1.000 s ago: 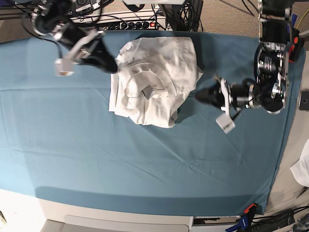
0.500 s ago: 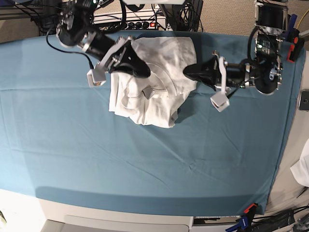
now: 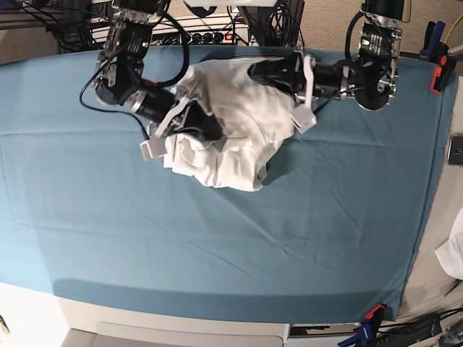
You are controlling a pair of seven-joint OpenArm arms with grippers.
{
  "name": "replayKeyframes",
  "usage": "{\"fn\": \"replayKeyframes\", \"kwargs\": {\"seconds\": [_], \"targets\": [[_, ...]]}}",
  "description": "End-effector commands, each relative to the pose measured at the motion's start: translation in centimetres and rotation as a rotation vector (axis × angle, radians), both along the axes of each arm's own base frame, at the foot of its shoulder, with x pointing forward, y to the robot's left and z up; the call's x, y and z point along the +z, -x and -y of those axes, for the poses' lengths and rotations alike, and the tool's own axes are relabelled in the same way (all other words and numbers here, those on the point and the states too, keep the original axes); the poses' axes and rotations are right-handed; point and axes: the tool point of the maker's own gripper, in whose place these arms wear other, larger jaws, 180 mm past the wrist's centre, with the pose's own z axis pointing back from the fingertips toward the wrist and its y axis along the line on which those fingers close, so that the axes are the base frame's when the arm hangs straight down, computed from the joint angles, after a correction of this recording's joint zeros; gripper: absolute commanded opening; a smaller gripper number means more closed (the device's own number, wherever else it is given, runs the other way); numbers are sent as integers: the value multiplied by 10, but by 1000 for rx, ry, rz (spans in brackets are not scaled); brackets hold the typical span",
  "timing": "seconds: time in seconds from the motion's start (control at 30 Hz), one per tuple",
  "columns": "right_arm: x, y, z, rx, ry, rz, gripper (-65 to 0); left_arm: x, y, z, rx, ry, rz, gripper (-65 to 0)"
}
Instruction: Fold the T-shirt properly
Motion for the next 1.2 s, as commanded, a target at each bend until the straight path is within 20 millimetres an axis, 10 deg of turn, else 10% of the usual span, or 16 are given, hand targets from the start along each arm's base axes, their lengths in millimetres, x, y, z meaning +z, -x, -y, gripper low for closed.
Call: {"fn": "replayKeyframes", "kwargs": {"seconds": [0.0,0.77,1.17], "targets": [[13,-12,5,-19,4,61,-650,6,-4,2,2,7,32,-650],[-21,-27,99,-308,305,-28,-650,-61,-25,-31,124,-413,29,-650],[3,-19,185,-499,308,-2,-650,13,-75,-63,300,-414,330,-650]]}}
